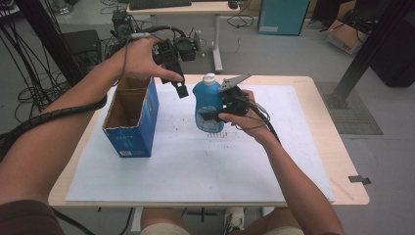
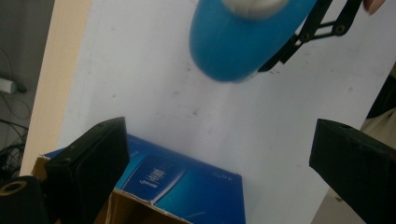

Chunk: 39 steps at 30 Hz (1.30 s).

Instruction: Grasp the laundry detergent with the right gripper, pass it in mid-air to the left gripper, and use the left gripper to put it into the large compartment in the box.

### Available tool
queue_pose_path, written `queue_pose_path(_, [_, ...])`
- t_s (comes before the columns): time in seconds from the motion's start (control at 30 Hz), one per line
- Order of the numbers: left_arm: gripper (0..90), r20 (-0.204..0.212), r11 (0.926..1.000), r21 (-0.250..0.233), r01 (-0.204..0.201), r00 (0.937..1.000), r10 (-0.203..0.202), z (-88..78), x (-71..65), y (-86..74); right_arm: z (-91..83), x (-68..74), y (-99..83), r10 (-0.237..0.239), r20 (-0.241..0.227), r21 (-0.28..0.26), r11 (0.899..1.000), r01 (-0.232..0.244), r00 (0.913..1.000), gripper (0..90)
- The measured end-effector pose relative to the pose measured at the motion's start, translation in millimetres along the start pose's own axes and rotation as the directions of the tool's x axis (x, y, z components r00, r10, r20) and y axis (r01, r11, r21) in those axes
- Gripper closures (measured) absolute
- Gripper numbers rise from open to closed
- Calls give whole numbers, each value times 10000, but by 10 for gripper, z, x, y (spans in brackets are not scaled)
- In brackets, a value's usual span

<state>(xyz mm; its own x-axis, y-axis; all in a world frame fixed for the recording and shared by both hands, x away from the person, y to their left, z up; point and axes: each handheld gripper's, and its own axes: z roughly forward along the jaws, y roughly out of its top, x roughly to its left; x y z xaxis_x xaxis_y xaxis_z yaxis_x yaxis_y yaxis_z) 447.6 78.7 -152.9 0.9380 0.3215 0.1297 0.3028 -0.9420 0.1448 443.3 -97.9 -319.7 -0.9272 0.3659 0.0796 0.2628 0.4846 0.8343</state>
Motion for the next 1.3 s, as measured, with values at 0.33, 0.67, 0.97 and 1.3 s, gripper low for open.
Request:
queue_pose_path(0.33, [53, 349, 9961, 432, -775, 9965, 760, 0, -172, 50, 169, 249, -17, -386, -937, -191, 9991, 370, 9949, 423])
queue_pose_path(0.67, [51, 936, 9921, 557, -1120, 9899, 1065, 40, -268, 44, 252, 404, -12, -766, -1460, -390, 9967, 716, 9863, 423])
queue_pose_path(0.97, [50, 1150, 9866, 708, -1472, 9837, 1385, 89, -305, 54, 286, 438, 87, -977, -1552, -682, 9938, 880, 9830, 423])
queue_pose_path(1.3, [50, 1033, 9877, 607, -1444, 9851, 1377, 132, -298, 38, 279, 428, 271, -1245, -1454, -733, 9907, 1148, 9815, 423])
